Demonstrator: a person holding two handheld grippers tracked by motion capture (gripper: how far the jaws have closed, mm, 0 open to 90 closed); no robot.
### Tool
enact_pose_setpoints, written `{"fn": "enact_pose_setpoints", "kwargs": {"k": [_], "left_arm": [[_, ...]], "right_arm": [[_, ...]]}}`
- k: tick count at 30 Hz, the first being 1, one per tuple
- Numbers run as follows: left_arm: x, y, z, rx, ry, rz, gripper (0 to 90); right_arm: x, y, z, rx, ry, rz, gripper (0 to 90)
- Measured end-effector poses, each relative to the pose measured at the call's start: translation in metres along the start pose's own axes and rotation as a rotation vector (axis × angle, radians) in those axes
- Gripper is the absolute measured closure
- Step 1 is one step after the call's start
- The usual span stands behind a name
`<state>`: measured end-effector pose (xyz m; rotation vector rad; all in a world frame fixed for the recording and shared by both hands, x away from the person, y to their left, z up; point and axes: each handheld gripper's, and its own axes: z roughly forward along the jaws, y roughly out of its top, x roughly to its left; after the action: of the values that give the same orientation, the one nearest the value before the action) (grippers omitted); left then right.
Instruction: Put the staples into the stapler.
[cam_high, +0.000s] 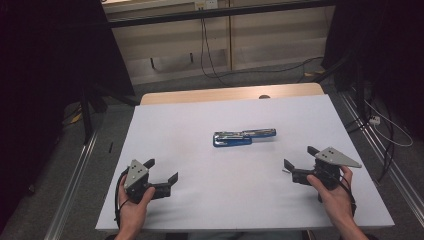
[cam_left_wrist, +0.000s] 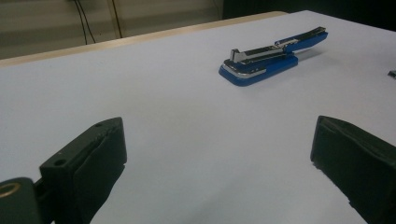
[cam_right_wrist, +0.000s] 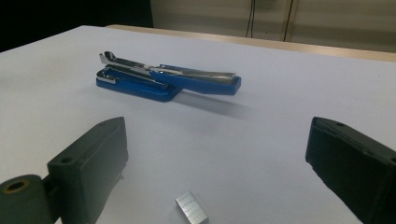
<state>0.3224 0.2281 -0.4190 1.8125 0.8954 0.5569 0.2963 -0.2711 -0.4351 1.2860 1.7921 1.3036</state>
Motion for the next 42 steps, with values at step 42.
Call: {"fn": "enact_pose_setpoints", "kwargs": {"k": [42], "left_arm": [[-0.005, -0.001, 0.0, 0.016, -0.025, 0.012, 4.0]], "right_arm": [[-0.011, 0.039, 0.049, 0.43, 0.259, -0.13, 10.2]]}}
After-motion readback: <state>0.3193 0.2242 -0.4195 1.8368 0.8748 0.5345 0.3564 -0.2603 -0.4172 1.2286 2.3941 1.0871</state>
